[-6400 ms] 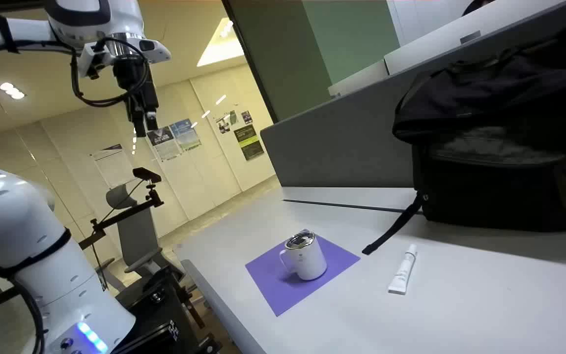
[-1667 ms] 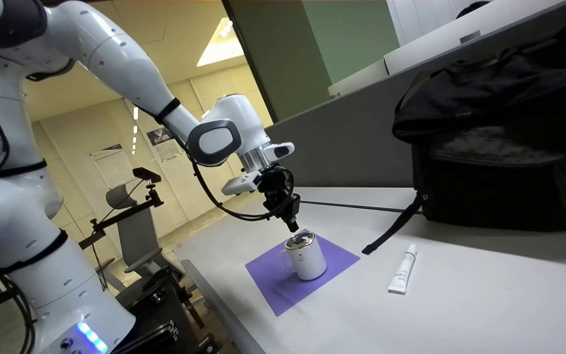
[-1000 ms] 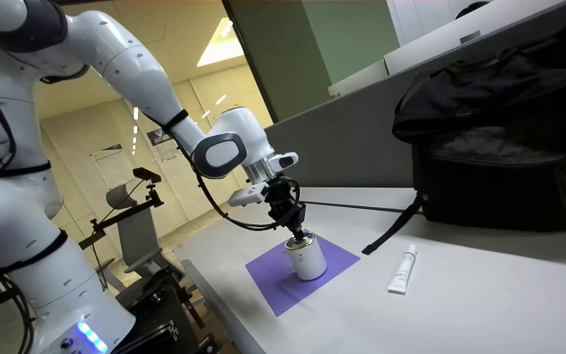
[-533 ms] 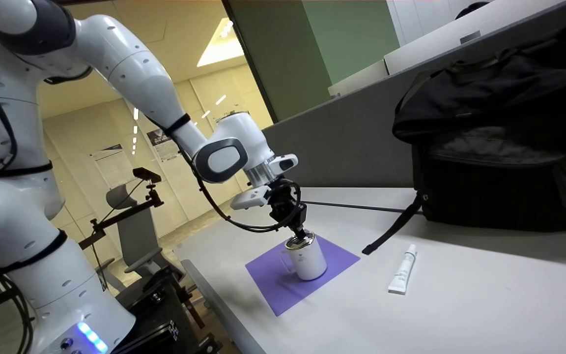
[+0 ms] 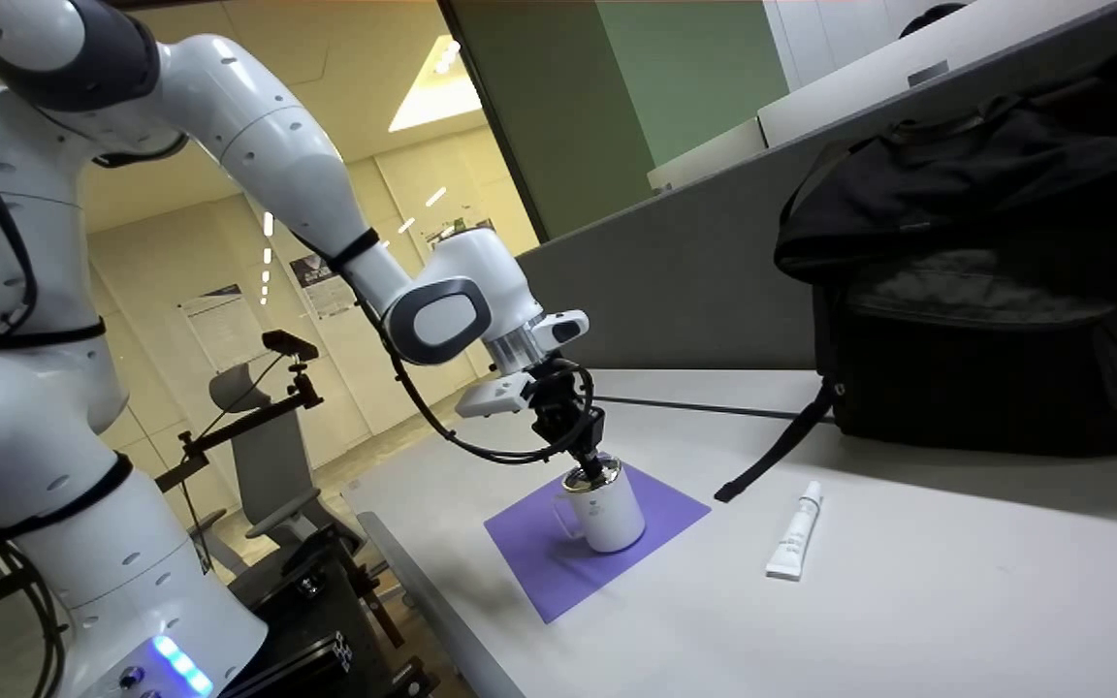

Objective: Close the black slider on the top of the cup

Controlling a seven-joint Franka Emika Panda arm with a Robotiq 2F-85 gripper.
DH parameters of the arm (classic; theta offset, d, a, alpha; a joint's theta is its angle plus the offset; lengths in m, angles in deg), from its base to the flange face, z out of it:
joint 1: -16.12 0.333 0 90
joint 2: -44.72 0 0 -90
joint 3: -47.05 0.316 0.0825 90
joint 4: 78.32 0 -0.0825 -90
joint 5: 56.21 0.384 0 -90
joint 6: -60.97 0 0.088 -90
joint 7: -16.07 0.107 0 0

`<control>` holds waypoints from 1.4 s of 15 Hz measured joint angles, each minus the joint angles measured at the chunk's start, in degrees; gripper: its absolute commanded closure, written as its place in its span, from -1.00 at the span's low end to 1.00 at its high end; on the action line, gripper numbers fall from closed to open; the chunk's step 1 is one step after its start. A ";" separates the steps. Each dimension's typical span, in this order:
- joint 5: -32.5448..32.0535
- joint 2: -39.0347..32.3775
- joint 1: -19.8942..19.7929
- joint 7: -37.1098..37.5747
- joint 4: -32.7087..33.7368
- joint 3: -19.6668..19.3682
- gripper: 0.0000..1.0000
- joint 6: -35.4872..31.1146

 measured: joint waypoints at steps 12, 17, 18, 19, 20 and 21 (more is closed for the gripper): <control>5.70 0.66 -5.35 0.32 3.45 3.68 1.00 8.10; 6.79 9.13 -5.76 -1.10 5.63 2.94 0.21 19.48; 7.12 11.15 -5.68 -1.69 6.30 2.80 0.05 23.19; 7.18 13.03 -5.48 -2.07 6.97 2.48 -0.07 26.56; 7.19 14.69 -5.21 -2.49 7.62 2.00 -0.20 29.51; 7.17 16.18 -4.87 -2.78 8.20 1.40 -0.35 32.03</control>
